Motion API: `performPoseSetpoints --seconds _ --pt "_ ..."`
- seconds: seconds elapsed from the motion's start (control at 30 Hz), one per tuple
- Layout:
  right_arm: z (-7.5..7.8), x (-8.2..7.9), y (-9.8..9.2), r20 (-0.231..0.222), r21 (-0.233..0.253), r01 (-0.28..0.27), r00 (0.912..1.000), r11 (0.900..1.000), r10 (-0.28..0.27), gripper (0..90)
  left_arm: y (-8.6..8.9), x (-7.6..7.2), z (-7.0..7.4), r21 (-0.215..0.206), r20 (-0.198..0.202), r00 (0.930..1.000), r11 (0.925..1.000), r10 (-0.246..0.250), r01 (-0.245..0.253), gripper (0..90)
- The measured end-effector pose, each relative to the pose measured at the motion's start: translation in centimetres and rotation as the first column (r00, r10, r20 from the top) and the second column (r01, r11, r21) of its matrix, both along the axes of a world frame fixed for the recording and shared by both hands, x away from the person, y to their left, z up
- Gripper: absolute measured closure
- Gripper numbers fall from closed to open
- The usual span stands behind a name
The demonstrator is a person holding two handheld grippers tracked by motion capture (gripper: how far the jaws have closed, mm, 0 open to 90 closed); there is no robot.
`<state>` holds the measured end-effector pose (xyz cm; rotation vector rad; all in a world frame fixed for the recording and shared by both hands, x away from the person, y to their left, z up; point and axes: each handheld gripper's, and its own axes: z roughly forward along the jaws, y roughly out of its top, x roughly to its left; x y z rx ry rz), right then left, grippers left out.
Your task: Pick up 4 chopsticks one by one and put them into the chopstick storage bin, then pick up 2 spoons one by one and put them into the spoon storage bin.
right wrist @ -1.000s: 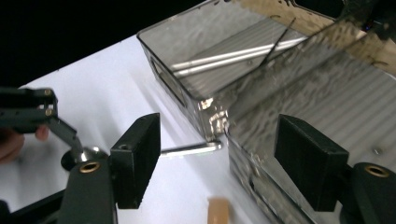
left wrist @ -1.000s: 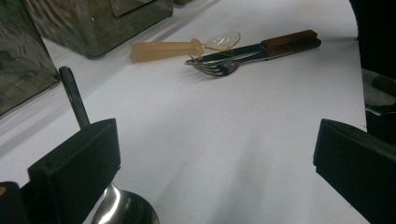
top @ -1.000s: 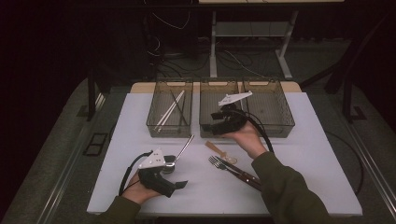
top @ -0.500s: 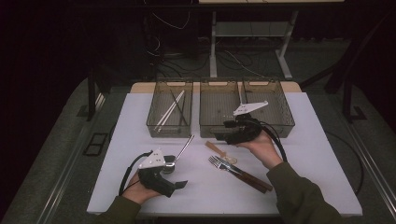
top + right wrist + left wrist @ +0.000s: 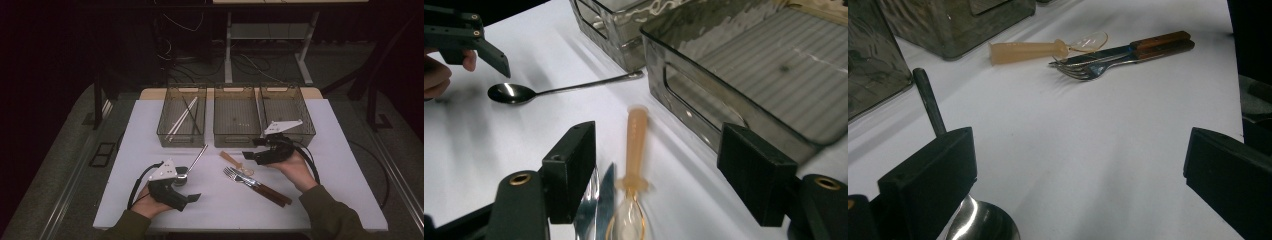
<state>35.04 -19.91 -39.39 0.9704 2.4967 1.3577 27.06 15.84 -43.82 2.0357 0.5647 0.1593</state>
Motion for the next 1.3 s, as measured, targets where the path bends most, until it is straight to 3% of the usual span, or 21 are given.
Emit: performPoseSetpoints --seconds 0.23,0.47,1.3 --pt "-0.7 -1.2 -2.2 -0.009 -0.005 0.025 0.9996 1.0 -0.025 32.0 -0.1 0.0 0.0 0.0 -0.002 1.0 1.0 0.004 -0.004 0.0" --pt "-1.8 -1.9 -3.1 -0.025 -0.02 0.032 0.9992 0.999 -0.032 32.0 0.0 0.0 0.0 0.003 0.0 1.0 1.0 0.001 -0.001 0.0" --pt "-2.8 -0.6 -0.4 -0.066 -0.041 -0.009 0.9978 0.999 0.006 36.4 -0.1 0.0 -0.1 0.002 -0.001 1.0 1.0 0.001 -0.001 0.0"
